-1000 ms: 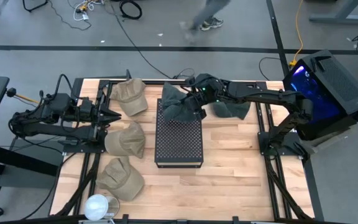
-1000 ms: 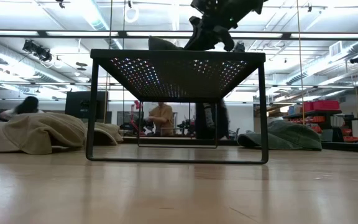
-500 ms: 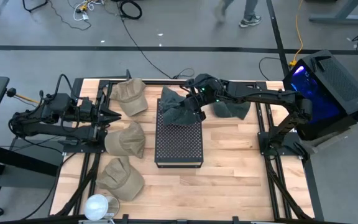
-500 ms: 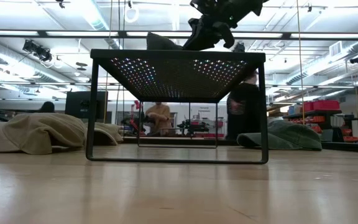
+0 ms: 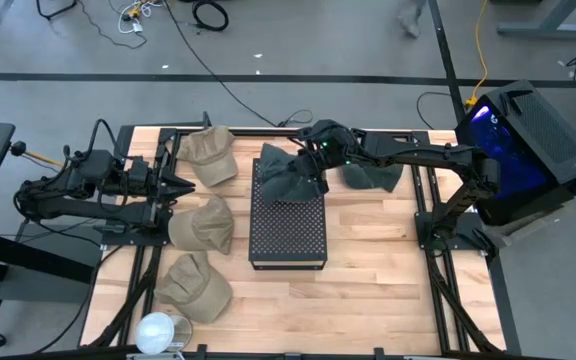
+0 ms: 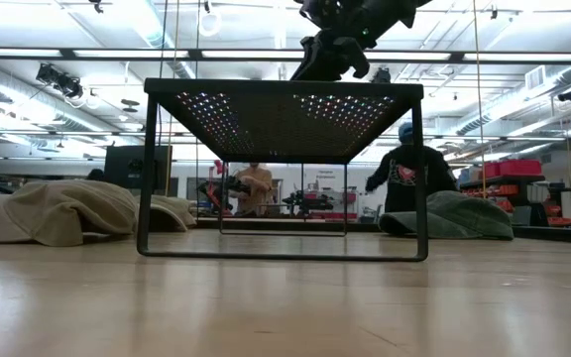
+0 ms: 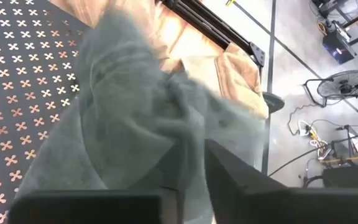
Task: Pick & Place hat
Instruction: Put the bottom gray cap on the shelf, then stack the gray cap on top of the other gray cap on the shelf
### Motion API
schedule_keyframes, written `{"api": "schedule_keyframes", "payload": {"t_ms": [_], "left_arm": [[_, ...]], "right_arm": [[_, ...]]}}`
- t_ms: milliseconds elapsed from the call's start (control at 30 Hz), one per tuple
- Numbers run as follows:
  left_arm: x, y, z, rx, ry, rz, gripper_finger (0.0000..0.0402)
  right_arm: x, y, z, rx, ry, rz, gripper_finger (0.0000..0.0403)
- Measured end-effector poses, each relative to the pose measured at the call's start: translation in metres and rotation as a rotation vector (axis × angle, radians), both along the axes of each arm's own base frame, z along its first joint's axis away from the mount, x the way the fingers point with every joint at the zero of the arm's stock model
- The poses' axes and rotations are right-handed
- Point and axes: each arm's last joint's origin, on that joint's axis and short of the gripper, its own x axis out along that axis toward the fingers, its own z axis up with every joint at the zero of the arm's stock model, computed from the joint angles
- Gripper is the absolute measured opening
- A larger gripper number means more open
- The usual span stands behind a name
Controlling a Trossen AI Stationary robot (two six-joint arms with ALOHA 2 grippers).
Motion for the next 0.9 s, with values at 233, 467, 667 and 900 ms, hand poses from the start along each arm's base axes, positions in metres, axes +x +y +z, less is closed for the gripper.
{"api": "schedule_keyframes", "payload": {"t_ms": [233, 467, 667, 900], "left_arm": [[0.0, 0.0, 0.0, 0.0, 0.0, 0.001, 0.0048], [0.0, 0.0, 0.0, 0.0, 0.0, 0.0, 0.0048], [0.0, 0.0, 0.0, 0.0, 0.0, 0.0, 0.0048], [0.0, 0.0, 0.0, 0.0, 0.0, 0.0, 0.0048]], "right_arm": [[0.0, 0.0, 0.0, 0.054, -0.007, -0.056, 0.0149], [-0.018, -0.003, 0.024, 0.033, -0.071, -0.214, 0.0193], [-0.042, -0.013, 0.042, 0.036, -0.096, -0.391, 0.0198], [-0.062, -0.023, 0.042, 0.044, -0.023, -0.571, 0.0194]]}}
